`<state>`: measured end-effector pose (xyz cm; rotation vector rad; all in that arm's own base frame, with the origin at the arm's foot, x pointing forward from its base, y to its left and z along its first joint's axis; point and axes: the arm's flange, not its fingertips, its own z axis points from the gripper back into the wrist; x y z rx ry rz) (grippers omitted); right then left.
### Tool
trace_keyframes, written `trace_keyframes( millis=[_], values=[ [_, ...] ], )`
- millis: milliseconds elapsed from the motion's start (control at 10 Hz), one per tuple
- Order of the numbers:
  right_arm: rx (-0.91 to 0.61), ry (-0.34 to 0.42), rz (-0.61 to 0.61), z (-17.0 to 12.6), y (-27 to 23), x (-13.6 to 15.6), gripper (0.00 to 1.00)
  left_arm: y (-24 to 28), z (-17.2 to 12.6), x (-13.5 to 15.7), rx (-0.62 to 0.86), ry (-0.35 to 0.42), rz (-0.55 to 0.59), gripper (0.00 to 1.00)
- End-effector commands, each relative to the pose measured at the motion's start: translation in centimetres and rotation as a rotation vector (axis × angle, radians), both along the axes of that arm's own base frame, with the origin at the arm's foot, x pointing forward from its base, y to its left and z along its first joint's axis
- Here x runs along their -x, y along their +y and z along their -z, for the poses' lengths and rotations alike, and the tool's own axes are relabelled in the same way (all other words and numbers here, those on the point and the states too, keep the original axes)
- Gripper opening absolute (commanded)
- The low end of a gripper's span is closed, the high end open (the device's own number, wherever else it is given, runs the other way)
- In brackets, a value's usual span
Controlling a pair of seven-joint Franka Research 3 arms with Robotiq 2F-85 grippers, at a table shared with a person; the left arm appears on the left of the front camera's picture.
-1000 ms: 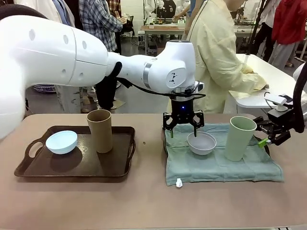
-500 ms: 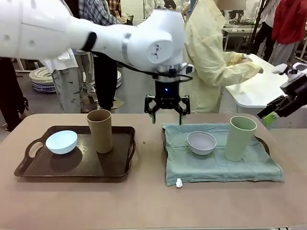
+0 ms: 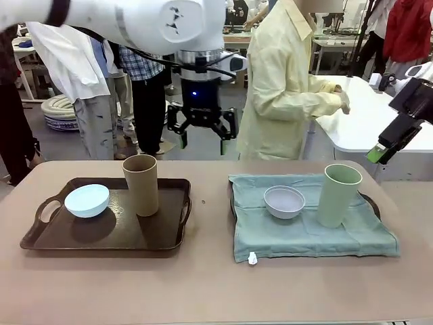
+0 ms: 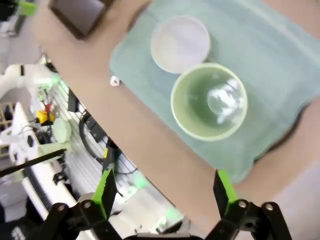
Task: Set up a tray with a mat and arrange the tableware.
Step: Place the Picnic Bowl and Reusable plastic cup back onto the Handle tray in front of the human's position.
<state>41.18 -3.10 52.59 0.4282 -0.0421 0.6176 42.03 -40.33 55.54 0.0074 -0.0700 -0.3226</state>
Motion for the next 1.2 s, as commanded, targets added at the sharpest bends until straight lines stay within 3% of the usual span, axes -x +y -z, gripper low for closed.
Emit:
trace_keyframes(
  millis=[0,300,400,500,1100],
  values=[
    [0.159,0.052,0.075,-2.8,1.6,1.8,1.00,2.6,-0.5,1.9,-0.047,-0.033,0.023,1.00],
    [0.285,-0.007,0.150,-6.3,2.1,4.2,1.00,3.9,-2.8,4.0,-0.050,-0.069,0.023,1.00],
    [0.268,-0.022,0.123,-5.7,2.2,4.1,1.00,4.3,-3.2,4.9,-0.009,-0.079,0.018,1.00],
    [0.243,-0.015,0.134,-6.2,1.6,3.9,1.00,2.8,-3.0,3.1,-0.043,-0.047,0.008,1.00],
    [0.243,-0.015,0.134,-6.2,1.6,3.9,1.00,2.8,-3.0,3.1,-0.043,-0.047,0.008,1.00]
  ],
)
